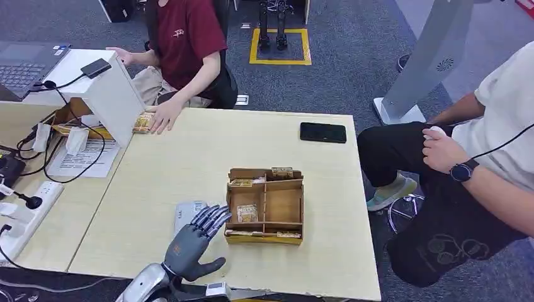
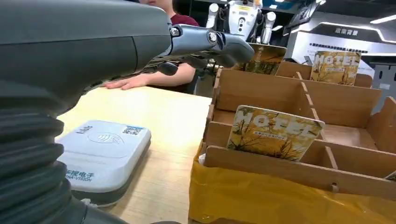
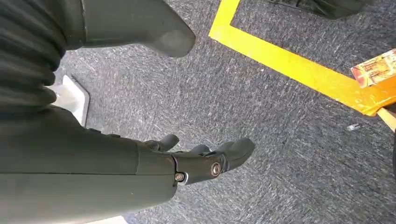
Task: Pass the card to the sensor for recognition and then transmit it.
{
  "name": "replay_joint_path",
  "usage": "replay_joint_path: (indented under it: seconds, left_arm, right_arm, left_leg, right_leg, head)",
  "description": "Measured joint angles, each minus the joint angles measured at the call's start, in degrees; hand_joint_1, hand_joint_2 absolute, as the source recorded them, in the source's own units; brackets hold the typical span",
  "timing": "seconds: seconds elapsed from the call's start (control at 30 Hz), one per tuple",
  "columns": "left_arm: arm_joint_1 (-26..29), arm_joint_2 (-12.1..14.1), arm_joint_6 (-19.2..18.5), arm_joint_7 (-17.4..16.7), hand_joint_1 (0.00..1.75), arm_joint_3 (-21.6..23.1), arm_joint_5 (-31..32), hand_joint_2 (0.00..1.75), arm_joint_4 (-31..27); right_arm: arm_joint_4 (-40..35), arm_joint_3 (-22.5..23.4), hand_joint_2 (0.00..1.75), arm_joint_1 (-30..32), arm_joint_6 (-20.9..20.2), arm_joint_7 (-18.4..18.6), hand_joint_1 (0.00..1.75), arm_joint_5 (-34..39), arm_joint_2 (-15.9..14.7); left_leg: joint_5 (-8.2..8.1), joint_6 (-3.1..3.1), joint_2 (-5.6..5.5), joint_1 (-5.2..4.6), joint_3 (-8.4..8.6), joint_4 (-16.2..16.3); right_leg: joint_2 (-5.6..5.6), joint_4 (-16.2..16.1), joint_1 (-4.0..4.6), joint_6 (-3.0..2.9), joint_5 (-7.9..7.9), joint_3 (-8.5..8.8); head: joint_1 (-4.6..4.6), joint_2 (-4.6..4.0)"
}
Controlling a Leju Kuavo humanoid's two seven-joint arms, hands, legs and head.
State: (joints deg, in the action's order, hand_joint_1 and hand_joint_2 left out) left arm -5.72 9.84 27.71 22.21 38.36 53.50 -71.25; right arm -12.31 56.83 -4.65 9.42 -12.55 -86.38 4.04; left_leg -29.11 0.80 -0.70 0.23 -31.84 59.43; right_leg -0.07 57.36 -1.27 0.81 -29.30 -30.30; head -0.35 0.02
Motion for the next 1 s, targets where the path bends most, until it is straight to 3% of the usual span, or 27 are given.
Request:
replay_joint_path:
  seconds: [0.77, 0.8, 1.0]
  left_arm:
    - [-0.04, -0.48, -0.11, 0.09, 0.00, 0.00, -0.11, 1.75, 0.46]
    - [-0.08, -0.52, -0.15, 0.09, 1.75, 0.00, -0.33, 1.75, 0.59]
    - [-0.10, -0.79, -1.53, 0.07, 1.75, 0.00, -1.11, 1.75, 0.90]
  right_arm:
    - [0.00, -0.24, 1.75, -0.01, 0.00, -0.02, 0.00, 0.04, 0.00]
    - [0.00, -0.26, 1.75, -0.02, 0.00, -0.02, 0.00, 0.07, 0.00]
    - [0.00, -0.42, 1.75, -0.03, 0.02, -0.02, 0.00, 0.17, 0.00]
  left_leg:
    - [0.00, 0.00, 0.00, 0.00, 0.00, 0.00]
    - [0.00, 0.00, 0.00, 0.00, 0.00, 0.00]
    - [0.00, 0.00, 0.00, 0.00, 0.00, 0.00]
  right_leg:
    - [0.00, 0.00, 0.00, 0.00, 0.00, 0.00]
    - [0.00, 0.00, 0.00, 0.00, 0.00, 0.00]
    - [0.00, 0.00, 0.00, 0.00, 0.00, 0.00]
  head:
    - [0.00, -0.02]
    - [0.00, 0.00]
    - [0.00, -0.02]
